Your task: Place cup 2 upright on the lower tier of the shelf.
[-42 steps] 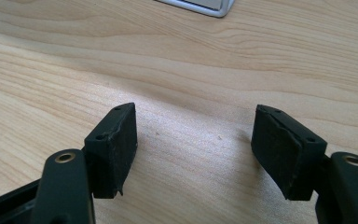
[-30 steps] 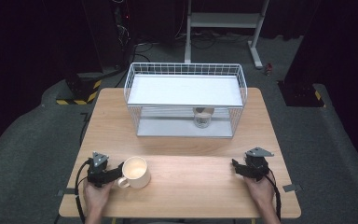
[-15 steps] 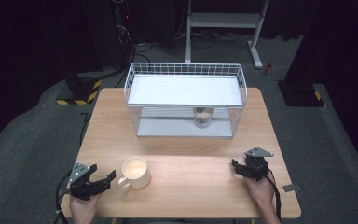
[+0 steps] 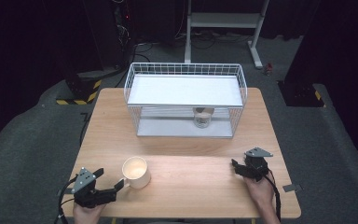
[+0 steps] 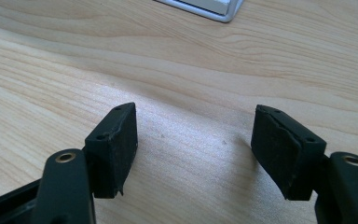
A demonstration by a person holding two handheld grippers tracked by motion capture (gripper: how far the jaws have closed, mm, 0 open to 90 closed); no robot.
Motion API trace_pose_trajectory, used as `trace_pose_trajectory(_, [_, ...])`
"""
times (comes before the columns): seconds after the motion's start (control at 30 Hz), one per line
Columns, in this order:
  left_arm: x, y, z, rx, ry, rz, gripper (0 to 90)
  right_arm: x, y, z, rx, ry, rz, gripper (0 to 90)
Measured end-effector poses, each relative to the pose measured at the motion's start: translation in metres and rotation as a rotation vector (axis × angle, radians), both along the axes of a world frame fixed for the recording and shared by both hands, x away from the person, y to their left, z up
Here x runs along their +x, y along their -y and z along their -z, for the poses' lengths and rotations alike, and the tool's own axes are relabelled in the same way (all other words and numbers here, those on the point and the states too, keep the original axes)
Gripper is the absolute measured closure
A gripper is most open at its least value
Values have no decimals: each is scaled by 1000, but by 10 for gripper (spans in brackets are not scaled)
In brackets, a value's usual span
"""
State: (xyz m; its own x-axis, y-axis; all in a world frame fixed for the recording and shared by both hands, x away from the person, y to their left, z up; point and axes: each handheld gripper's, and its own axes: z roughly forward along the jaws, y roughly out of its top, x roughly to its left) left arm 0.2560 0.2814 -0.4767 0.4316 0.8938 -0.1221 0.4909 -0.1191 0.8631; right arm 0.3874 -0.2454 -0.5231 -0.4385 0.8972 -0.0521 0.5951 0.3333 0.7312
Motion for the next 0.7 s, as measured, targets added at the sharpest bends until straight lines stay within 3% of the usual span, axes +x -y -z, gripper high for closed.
trace_pose_trajectory(0.33, [13, 25, 4, 42, -23, 72, 8, 0, 0, 0, -5, 3, 1, 316])
trace_pose_trajectory(0.6, [26, 45, 5, 96, -22, 100, 7, -1, -1, 0, -7, 4, 2, 316])
trace_pose_trajectory(0.7, [29, 48, 7, 96, -27, 105, 6, -1, -1, 0, -6, 3, 2, 316])
